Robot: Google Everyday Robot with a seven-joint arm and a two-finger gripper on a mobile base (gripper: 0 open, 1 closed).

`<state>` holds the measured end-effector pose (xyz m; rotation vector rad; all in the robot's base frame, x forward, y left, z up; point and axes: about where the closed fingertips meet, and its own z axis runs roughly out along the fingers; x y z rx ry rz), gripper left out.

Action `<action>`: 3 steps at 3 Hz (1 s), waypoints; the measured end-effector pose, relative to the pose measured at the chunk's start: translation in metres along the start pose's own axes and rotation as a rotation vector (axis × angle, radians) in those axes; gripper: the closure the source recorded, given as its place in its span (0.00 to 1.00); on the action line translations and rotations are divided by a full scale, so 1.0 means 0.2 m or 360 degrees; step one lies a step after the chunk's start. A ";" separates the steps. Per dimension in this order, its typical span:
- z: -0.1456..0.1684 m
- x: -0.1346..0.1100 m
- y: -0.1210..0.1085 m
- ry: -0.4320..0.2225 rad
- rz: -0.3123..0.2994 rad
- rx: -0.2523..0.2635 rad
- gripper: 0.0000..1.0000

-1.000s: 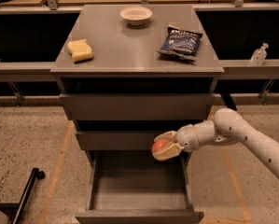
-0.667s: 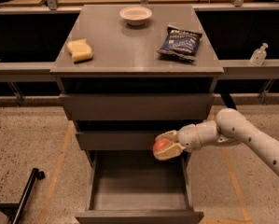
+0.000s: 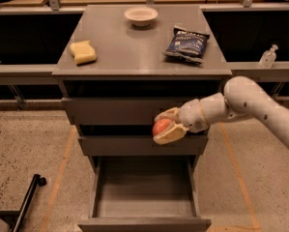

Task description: Pick apple from bottom drawer and place on counter

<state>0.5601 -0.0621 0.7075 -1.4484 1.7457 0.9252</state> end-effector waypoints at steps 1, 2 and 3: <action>-0.06 -0.47 0.04 0.0103 -0.0298 0.0024 1.00; -0.10 -0.97 0.19 0.0181 -0.0707 0.0078 1.00; -0.12 -1.05 0.22 0.0194 -0.0757 0.0095 1.00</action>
Offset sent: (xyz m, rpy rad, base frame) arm -0.0315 0.1554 0.3114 -0.2282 -0.7295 0.3589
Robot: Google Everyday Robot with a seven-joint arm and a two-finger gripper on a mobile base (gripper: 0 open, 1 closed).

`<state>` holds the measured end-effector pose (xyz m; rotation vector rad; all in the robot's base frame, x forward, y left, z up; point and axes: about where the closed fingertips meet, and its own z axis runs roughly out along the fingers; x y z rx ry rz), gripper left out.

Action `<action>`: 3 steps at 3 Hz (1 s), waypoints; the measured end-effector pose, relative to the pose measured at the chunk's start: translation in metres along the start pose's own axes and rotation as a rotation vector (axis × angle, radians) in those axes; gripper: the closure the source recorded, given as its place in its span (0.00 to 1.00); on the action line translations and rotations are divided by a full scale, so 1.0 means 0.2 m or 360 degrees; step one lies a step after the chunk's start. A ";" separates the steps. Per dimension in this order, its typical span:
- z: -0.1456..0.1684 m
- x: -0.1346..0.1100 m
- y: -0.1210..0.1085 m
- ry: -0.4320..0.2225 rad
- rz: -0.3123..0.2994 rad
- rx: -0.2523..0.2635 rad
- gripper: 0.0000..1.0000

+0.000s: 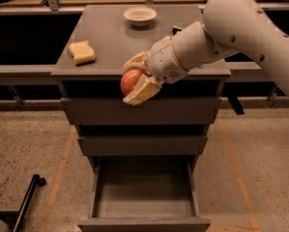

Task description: Pick apple from bottom drawer and place on counter

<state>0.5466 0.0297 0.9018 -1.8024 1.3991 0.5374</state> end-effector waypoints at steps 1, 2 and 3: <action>-0.01 0.03 0.03 0.0019 0.0057 0.0083 1.00; -0.04 0.03 -0.15 0.0017 0.0039 0.0332 1.00; -0.07 0.01 -0.41 -0.0006 -0.0034 0.0515 1.00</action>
Offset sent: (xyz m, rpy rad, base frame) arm 0.0758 -0.0154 0.0409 0.1272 -0.2580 -0.3176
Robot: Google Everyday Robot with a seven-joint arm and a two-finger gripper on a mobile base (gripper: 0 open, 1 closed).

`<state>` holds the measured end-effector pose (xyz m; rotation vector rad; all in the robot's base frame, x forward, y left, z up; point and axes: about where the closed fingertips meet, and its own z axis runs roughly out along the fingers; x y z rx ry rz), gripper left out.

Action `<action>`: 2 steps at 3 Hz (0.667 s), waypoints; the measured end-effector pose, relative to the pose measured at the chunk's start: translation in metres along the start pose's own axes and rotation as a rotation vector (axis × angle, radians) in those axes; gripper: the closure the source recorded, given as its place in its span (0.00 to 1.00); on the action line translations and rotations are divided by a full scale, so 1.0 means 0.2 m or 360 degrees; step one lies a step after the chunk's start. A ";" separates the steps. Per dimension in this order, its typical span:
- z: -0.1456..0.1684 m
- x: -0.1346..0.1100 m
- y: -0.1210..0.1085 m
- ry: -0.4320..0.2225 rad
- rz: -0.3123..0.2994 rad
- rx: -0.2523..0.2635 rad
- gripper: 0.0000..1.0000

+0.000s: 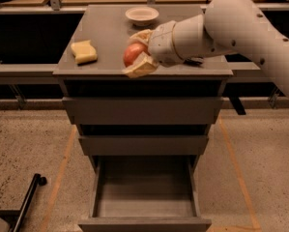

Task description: Pick apple from bottom drawer and place on counter

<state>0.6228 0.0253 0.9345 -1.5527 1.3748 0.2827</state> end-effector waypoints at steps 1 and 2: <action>0.08 0.04 -0.34 -0.0091 -0.0044 0.0165 1.00; 0.14 0.12 -0.56 -0.0167 -0.0042 0.0244 1.00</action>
Offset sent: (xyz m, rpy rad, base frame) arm 0.1654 -0.0245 0.0365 0.1907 -0.1753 -0.0653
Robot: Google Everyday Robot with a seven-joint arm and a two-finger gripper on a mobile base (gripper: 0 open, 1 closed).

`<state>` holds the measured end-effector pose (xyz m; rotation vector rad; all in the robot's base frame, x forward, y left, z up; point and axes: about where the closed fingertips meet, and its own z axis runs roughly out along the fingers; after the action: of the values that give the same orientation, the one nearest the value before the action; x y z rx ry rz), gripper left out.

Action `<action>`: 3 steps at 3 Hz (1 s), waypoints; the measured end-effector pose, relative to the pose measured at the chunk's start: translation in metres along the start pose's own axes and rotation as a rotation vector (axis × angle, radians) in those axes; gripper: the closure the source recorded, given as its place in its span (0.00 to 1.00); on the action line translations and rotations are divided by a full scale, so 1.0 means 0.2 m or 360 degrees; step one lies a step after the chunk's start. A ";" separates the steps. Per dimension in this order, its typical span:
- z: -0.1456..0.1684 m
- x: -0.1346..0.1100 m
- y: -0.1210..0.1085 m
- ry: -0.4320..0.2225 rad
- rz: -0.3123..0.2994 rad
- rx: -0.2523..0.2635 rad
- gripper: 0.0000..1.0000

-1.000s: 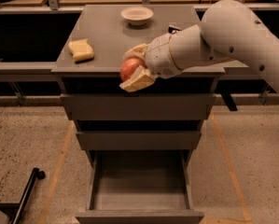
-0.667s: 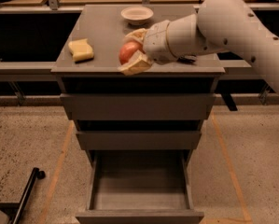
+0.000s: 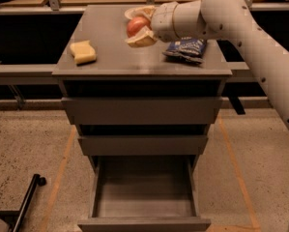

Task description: Pick apple from bottom drawer and place on counter

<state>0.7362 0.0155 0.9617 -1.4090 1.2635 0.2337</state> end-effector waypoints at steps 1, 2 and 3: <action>0.05 0.13 -0.09 -0.0025 0.0038 0.0074 1.00; 0.10 0.24 -0.11 -0.0034 0.0074 0.0135 1.00; 0.16 0.35 -0.05 -0.0042 0.0138 0.0150 1.00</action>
Offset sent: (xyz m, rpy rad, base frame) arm 0.0667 -0.0292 -0.0526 0.1109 -0.0196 -0.1159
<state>0.7874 0.0008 0.9068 -1.2689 1.2988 0.2477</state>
